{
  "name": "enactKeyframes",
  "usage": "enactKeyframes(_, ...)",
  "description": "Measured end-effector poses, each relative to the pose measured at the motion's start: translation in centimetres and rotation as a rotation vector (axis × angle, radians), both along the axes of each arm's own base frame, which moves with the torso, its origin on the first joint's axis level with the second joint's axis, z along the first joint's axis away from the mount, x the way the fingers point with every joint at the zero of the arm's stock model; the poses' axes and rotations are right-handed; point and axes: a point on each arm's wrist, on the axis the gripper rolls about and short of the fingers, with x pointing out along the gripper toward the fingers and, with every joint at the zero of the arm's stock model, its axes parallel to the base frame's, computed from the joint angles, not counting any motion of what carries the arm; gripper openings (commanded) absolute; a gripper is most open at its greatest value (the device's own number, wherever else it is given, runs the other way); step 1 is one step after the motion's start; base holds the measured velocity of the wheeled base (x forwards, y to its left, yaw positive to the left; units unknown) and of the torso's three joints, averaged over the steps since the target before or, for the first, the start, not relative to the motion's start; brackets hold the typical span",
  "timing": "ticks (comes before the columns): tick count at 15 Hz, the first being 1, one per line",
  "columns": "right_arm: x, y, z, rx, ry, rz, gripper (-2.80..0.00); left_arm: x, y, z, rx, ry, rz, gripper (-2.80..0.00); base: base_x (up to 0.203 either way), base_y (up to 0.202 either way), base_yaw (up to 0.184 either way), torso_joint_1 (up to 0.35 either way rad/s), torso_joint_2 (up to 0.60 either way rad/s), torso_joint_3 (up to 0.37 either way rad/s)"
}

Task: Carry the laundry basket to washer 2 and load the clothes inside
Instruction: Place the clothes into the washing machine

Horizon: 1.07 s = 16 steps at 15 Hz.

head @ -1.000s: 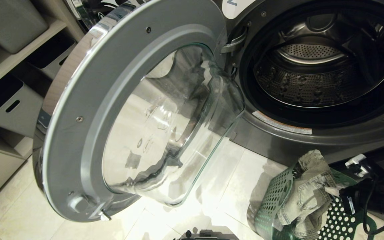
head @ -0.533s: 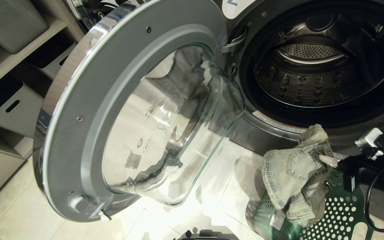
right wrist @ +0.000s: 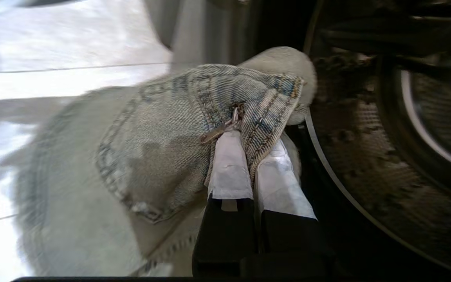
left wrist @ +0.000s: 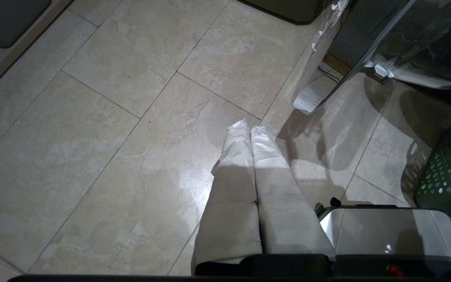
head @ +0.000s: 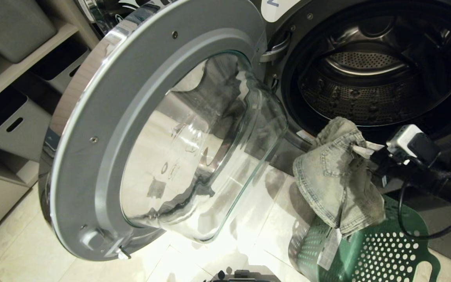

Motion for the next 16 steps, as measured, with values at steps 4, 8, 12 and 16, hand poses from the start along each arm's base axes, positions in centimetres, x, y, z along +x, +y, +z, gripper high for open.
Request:
enactKeyframes(4, 5.1, 0.4, 1.9, 0.015, -0.115, -0.172, -2.80, 0.0, 0.0, 0.0, 0.000, 0.000, 0.000, -2.80, 0.000, 0.000, 0.000, 0.000, 0.00, 0.000)
enactKeyframes(8, 7.8, 1.3, 4.3, 0.131, -0.275, -0.334, -2.80, 0.0, 0.0, 0.0, 0.000, 0.000, 0.000, -2.80, 0.000, 0.000, 0.000, 0.000, 0.00, 0.000)
enactKeyframes(12, 8.4, 1.4, 5.8, 0.180, -0.394, -0.373, -2.80, 0.0, 0.0, 0.0, 0.000, 0.000, 0.000, -2.80, 0.000, 0.000, 0.000, 0.000, 0.00, 0.000)
enactKeyframes(16, 9.4, 1.3, 7.1, 0.226, -0.472, -0.459, -2.80, 0.0, 0.0, 0.0, 0.000, 0.000, 0.000, -2.80, 0.000, 0.000, 0.000, 0.000, 0.00, 0.000)
